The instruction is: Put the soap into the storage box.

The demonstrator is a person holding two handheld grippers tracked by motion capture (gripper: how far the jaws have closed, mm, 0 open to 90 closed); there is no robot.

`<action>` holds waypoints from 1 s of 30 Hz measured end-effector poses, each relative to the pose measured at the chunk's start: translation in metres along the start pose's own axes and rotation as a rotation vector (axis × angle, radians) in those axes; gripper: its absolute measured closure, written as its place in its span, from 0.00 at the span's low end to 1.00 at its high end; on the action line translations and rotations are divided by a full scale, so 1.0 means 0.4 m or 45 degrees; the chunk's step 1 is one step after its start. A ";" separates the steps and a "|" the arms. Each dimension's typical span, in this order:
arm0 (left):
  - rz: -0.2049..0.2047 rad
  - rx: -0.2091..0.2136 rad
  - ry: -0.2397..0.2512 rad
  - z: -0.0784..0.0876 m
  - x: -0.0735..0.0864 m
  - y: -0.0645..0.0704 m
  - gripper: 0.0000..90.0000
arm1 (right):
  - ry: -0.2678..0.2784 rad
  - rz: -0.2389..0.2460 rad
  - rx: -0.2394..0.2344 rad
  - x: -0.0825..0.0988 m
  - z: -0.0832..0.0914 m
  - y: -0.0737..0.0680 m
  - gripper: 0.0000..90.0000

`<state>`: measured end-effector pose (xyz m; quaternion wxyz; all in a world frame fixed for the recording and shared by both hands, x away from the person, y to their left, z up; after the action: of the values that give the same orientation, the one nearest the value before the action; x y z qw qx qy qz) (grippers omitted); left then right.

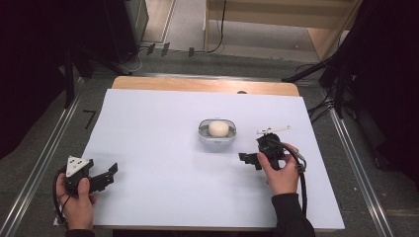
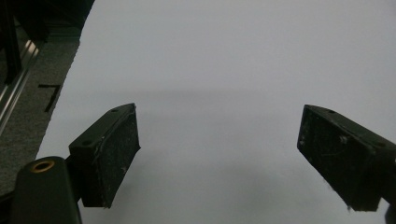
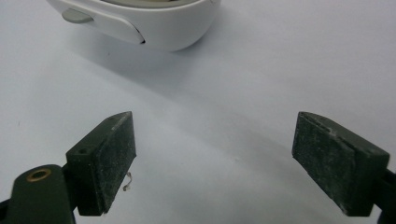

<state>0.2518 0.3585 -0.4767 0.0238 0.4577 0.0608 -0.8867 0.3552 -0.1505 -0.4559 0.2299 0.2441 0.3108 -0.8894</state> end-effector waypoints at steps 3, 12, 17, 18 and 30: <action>-0.001 -0.001 -0.001 0.000 0.000 0.000 0.15 | 0.006 -0.001 0.004 0.009 0.007 0.005 0.16; -0.002 -0.003 0.002 0.000 0.000 0.001 0.15 | 0.037 0.001 0.019 0.044 0.042 0.029 0.16; -0.004 -0.005 0.001 0.000 0.000 0.001 0.15 | 0.045 0.015 0.028 0.067 0.057 0.040 0.16; -0.005 -0.005 0.000 0.000 0.000 0.001 0.15 | 0.048 0.017 0.028 0.071 0.060 0.042 0.16; -0.012 -0.007 -0.001 0.000 0.000 0.001 0.15 | 0.092 0.005 0.050 0.123 0.109 0.071 0.16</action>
<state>0.2517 0.3582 -0.4766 0.0210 0.4569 0.0653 -0.8869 0.3203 -0.2121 -0.4669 0.2155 0.2812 0.3009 -0.8854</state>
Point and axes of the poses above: each handheld gripper's, and its own axes: z roughly backward along the jaws, x roughly out of its underside, y roughly to its right, the point moved 2 cm from there along -z, roughly forward along the jaws, and after that the axes turned 15 degrees about -x, right-handed, at the moved point
